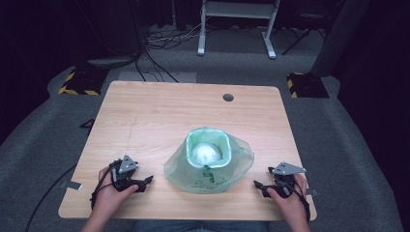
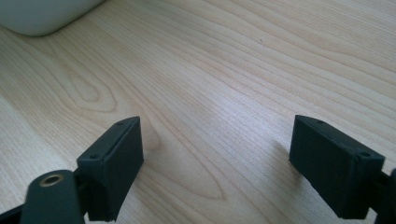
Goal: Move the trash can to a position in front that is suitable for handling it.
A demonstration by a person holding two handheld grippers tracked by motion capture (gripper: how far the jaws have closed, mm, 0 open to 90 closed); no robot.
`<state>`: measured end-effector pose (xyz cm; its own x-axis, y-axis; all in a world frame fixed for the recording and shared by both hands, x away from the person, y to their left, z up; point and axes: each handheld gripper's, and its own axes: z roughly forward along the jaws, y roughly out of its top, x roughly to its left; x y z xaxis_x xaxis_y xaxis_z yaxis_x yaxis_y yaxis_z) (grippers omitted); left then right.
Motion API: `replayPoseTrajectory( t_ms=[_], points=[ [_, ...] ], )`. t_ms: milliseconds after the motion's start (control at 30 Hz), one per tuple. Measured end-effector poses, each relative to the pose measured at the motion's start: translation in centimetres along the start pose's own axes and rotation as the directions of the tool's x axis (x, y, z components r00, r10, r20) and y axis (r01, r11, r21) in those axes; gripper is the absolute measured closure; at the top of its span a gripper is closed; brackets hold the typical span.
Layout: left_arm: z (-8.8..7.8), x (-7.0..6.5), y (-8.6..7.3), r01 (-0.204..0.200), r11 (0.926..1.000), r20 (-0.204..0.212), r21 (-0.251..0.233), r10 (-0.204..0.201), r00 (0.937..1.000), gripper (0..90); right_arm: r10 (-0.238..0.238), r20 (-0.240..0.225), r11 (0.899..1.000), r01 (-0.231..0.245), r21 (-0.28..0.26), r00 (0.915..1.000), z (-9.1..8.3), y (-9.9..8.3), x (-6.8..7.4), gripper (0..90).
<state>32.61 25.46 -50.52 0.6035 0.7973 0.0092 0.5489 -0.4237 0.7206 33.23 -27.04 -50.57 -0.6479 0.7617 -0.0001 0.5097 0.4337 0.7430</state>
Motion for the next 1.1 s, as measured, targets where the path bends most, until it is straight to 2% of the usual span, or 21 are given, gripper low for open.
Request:
replayPoseTrajectory(
  t_ms=[67,133,233,333,467,567,600,633,733,800,867,933,1033,1100],
  points=[
    [-0.2,-0.2,0.0,-0.001,1.0,0.004,0.005,0.001,1.0,20.9,0.003,0.005,1.0,-0.003,0.001,1.0,0.0,0.0,0.1,17.6],
    [-0.3,-0.4,0.1,-0.024,0.9997,0.009,0.004,0.024,0.9997,22.8,0.001,0.002,1.0,-0.001,0.002,1.0,0.0,0.0,0.2,16.9],
    [-0.4,-0.6,0.1,-0.02,0.9997,0.016,-0.011,0.02,0.9997,22.2,-0.007,-0.02,1.0,0.007,-0.002,0.9998,-0.1,0.0,0.4,17.9],
    [-0.8,-1.0,0.2,-0.032,0.9977,0.018,-0.06,0.033,0.9993,21.5,0.017,-0.058,0.999,-0.019,-0.033,0.9982,-0.2,0.0,1.0,17.1],
    [-1.1,-1.7,0.2,-0.042,0.9855,0.029,-0.164,0.047,0.9985,19.4,0.04,-0.092,0.995,-0.049,-0.091,0.9949,-0.4,0.4,1.5,16.2],
    [-1.3,-2.2,0.5,-0.001,0.975,0.076,-0.222,0.019,0.9969,19.2,0.045,-0.093,0.989,-0.058,-0.135,0.9946,-0.7,0.8,1.9,16.2],
    [-1.4,-2.4,0.6,-0.005,0.9719,0.084,-0.235,0.026,0.9961,18.9,0.038,-0.094,0.988,-0.051,-0.143,0.9948,-0.7,1.0,2.0,16.3],
    [-1.4,-2.6,0.7,-0.01,0.9705,0.09,-0.241,0.033,0.9954,18.8,0.028,-0.092,0.988,-0.042,-0.151,0.9953,-0.9,1.2,2.2,16.7],
    [-1.2,-3.2,0.9,-0.04,0.9657,0.091,-0.257,0.065,0.9937,17.7,-0.015,-0.043,0.986,0.008,-0.167,0.999,-1.2,1.6,2.6,17.3],
    [-0.7,-3.5,1.0,-0.031,0.9662,0.1,-0.256,0.058,0.9932,17.6,-0.02,-0.045,0.985,0.012,-0.173,0.9988,-1.3,1.8,2.7,16.6],
    [-0.3,-3.8,1.2,-0.027,0.9671,0.093,-0.253,0.052,0.9943,17.9,-0.023,-0.048,0.984,0.014,-0.176,0.9986,-1.2,1.8,2.7,16.3],
    [0.2,-4.4,1.6,-0.044,0.9694,0.083,-0.241,0.066,0.9944,18.8,-0.031,-0.051,0.985,0.022,-0.169,0.9982,-0.8,2.1,2.9,16.4],
    [0.8,-4.9,2.1,-0.053,0.9698,0.109,-0.238,0.081,0.9907,18.8,-0.038,-0.051,0.985,0.028,-0.171,0.998,-0.5,2.6,3.2,17.1],
    [1.3,-5.3,2.5,-0.068,0.9697,0.106,-0.234,0.095,0.9898,20.1,-0.046,-0.051,0.983,0.036,-0.182,0.9976,-0.5,3.0,3.4,18.3]
  ],
)
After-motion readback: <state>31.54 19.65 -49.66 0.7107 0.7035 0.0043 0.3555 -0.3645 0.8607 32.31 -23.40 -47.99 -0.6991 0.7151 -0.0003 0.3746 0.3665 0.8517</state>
